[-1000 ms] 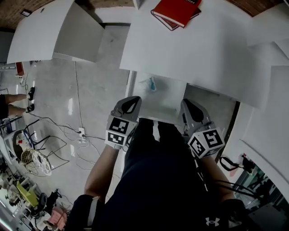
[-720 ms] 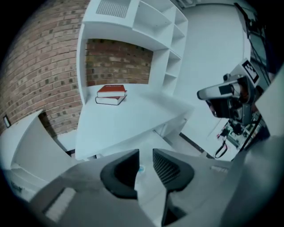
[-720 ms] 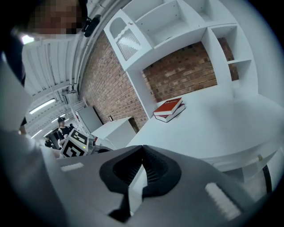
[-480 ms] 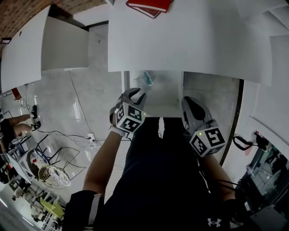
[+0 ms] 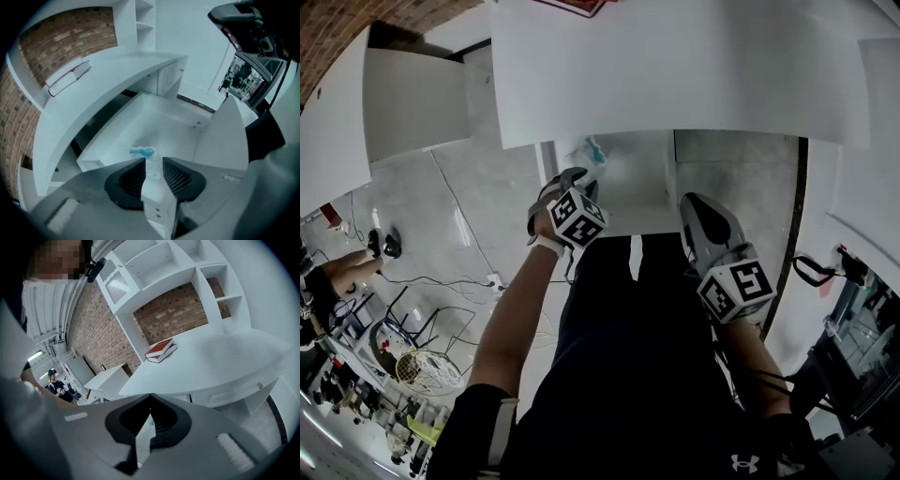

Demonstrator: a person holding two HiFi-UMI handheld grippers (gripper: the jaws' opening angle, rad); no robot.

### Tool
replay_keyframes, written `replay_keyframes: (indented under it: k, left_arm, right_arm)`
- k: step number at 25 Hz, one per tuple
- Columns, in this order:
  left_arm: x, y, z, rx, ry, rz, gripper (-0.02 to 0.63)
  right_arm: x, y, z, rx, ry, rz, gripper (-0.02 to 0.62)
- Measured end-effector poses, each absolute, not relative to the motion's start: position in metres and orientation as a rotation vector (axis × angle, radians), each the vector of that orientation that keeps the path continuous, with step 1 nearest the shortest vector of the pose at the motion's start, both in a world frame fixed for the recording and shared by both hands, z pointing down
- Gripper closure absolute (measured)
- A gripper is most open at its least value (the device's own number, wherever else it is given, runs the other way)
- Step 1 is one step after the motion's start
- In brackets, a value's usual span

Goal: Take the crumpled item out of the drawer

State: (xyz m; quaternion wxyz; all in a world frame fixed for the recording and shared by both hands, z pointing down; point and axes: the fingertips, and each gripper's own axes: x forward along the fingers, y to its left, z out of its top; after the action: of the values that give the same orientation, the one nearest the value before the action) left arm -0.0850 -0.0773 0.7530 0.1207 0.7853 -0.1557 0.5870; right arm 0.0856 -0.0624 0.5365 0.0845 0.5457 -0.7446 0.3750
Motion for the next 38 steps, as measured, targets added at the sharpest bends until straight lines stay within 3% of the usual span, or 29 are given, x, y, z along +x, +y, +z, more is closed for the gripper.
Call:
replay_keyframes:
  k: [20,27,31,38]
  left_arm:
    - [-0.093,-0.078,0.864,2.078,-0.347,1.978,0.483]
    - [-0.096,-0.078,0.868,2.084,-0.375,1.927,0.534]
    - [-0.097,-0.08,0.864,2.096,-0.401,1.9,0.596]
    - [-0.094,-0.079,0.854,2.117,-0.419,1.836,0.603]
  right_arm:
    - [0.115,-0.06,0.571,1.671,-2.099,1.202,0.592]
    - [0.109,-0.064,0.572,1.649,-2.109,1.202,0.592]
    - [0.104,-0.066,0.572,1.627,-2.122,1.203,0.592]
    - [0.098,-0.066,0.572,1.598,-2.146,1.196,0.592]
